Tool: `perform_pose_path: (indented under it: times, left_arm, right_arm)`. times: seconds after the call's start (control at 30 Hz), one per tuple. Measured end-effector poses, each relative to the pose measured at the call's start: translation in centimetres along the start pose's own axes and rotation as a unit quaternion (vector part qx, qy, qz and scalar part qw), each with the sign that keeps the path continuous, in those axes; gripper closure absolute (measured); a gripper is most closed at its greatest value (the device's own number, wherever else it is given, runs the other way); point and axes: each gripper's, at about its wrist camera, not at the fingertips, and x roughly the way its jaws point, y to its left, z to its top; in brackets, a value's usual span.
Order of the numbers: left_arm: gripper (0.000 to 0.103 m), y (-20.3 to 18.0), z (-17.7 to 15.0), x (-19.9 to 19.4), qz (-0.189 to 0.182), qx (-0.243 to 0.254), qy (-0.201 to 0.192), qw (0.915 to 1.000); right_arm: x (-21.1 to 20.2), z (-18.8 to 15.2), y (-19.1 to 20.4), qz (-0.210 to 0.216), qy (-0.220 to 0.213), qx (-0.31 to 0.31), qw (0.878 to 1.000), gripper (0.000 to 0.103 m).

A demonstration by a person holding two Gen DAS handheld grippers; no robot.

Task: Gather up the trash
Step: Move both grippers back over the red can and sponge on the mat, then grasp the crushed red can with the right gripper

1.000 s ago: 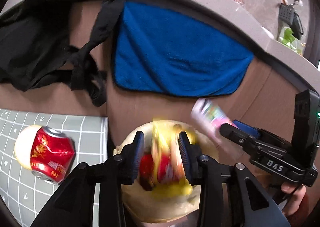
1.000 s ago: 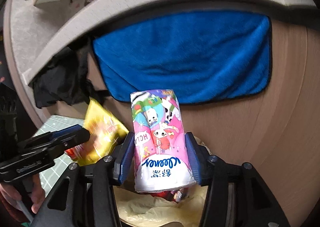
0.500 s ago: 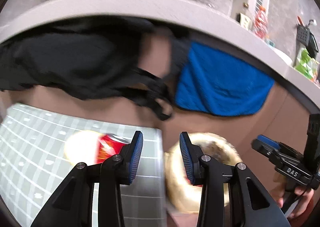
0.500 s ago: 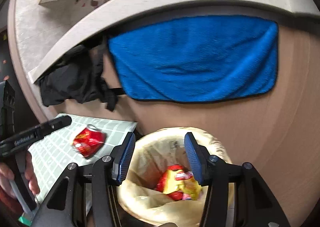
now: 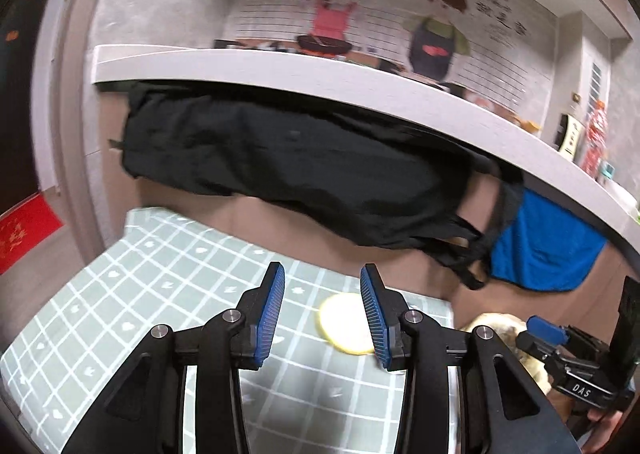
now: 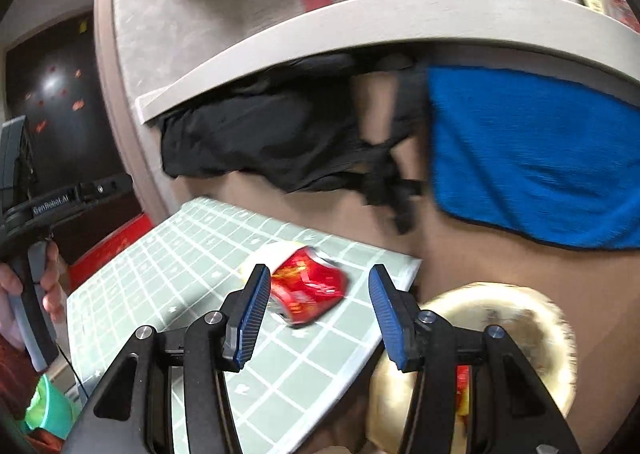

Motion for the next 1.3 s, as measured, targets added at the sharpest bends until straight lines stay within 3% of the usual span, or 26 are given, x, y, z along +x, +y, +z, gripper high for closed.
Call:
perform_pose_path:
  times: [0.1, 0.33, 0.7, 0.77, 0.9, 1.0, 1.13, 1.3]
  left_arm:
    - [0.061, 2.5, -0.7, -0.2, 0.005, -0.011, 0.001, 0.9999]
    - [0.06, 6.7, -3.7, 1.2, 0.002, -0.048, 0.03, 0.9984]
    - [0.06, 7.6, -6.3, 5.9, -0.023, -0.055, 0.079, 0.9951]
    - [0.06, 7.9, -6.4, 6.5, -0.023, -0.058, 0.085, 0.9944]
    - [0.06, 8.3, -6.5, 7.6, -0.023, -0.067, 0.096, 0.9929]
    - [0.06, 8.2, -6.7, 8.4, -0.022, -0.065, 0.104, 0.9922]
    - [0.06, 8.0, -6.6, 9.5, -0.03, -0.062, 0.119, 0.9905]
    - [0.06, 8.3, -6.3, 9.8, -0.04, -0.07, 0.122, 0.9893]
  right_arm:
    - [1.8, -0.1, 2.0, 0.015, 0.007, -0.014, 1.0, 0.054]
    - [6.8, -0.4, 3.2, -0.003, 0.058, -0.012, 0.998, 0.054]
    - [14.4, -1.9, -1.0, -0.035, 0.118, 0.133, 0.983, 0.054]
    - [15.1, -2.1, -1.2, -0.028, 0.113, 0.144, 0.983, 0.053]
    - [17.7, -2.7, -1.5, -0.018, 0.143, 0.174, 0.974, 0.051]
    - [19.3, -3.6, -1.7, 0.018, 0.165, 0.193, 0.967, 0.049]
    - [19.5, -3.5, -0.5, 0.015, 0.167, 0.148, 0.975, 0.048]
    - [18.9, -4.0, 1.9, 0.059, 0.188, 0.073, 0.978, 0.054]
